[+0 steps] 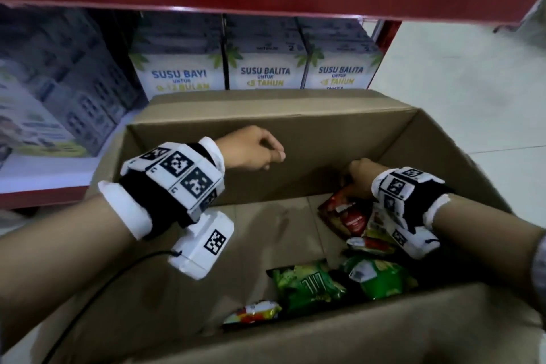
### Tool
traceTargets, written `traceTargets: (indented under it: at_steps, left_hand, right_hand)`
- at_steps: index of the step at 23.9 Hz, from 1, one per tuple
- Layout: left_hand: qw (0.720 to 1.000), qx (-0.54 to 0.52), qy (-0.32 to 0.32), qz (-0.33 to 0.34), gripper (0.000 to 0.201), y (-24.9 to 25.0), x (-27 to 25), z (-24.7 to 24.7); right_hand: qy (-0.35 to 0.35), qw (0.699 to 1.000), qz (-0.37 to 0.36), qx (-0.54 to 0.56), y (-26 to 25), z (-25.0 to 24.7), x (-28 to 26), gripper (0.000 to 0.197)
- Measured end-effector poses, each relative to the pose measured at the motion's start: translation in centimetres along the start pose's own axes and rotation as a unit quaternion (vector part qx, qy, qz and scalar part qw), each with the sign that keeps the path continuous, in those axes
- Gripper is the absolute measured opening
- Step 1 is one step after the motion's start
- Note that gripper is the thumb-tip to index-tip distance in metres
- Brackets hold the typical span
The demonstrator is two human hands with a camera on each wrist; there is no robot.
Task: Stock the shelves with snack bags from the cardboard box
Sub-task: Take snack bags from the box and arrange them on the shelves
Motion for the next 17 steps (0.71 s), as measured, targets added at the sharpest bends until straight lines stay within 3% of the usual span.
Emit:
traceTargets:
  at_steps: [3,6,8,12,14,17]
  left_hand:
    - [0.999,-0.014,-0.024,-0.021,0.024,0.2,-1.5,-1.4]
    - [0.998,-0.048,-0.020,-0.017,0.049,1.1,-2.6,-2.8]
    - [0.998,-0.054,-0.008,0.010,0.068,1.5,-3.4,-3.8]
    - [0.994,-0.097,-0.014,0.046,0.121,1.7,-4.2,-4.8]
    - [0.982,-0.180,-0.040,0.041,0.112,1.4,-4.4,-4.6]
    - [0.968,-0.239,-0.056,0.054,0.074,1.2,-5.0,-4.9]
  right_hand:
    - [0.062,0.995,-0.045,0.060,-0.8,-6.1,-2.0,0.014]
    - [0.089,0.968,-0.055,0.228,-1.2,-11.9,-3.8,0.016]
    - [0.105,0.922,-0.049,0.370,-1.6,-14.6,-5.0,0.015]
    - [0.090,0.802,-0.025,0.590,-2.4,-16.6,-6.4,0.016]
    - [0.084,0.770,-0.021,0.633,-2.8,-16.4,-6.6,0.016]
    - [0.133,0.783,-0.039,0.606,-3.8,-16.1,-7.3,0.009]
Point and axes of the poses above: each hand's wrist, its own x-axis towards the middle knuckle, its own z-axis out of the palm, y = z × x, the point moved 1 cm from there along x, towards the middle knuckle, and after that the axes turned 11 degrees about y, right-handed, at the moved point
